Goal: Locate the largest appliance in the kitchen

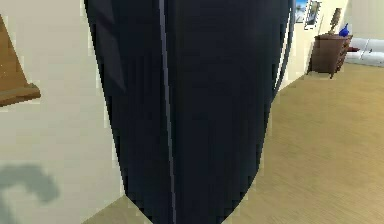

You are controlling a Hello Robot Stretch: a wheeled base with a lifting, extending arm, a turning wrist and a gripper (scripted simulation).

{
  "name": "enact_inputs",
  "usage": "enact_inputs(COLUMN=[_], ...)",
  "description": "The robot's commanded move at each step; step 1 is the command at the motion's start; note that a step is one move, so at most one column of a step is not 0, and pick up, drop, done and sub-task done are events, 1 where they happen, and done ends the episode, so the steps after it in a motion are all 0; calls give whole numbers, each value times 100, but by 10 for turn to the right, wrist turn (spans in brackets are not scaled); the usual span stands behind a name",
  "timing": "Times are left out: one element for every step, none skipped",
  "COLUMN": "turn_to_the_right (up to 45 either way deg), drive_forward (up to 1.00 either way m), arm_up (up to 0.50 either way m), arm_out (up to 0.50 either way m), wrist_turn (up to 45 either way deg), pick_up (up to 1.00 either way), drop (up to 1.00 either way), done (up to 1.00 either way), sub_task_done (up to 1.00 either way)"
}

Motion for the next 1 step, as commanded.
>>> enact_inputs(turn_to_the_right=[0], drive_forward=[0], arm_up=[0], arm_out=[0], wrist_turn=[0], pick_up=[0], drop=[0], done=[100], sub_task_done=[0])
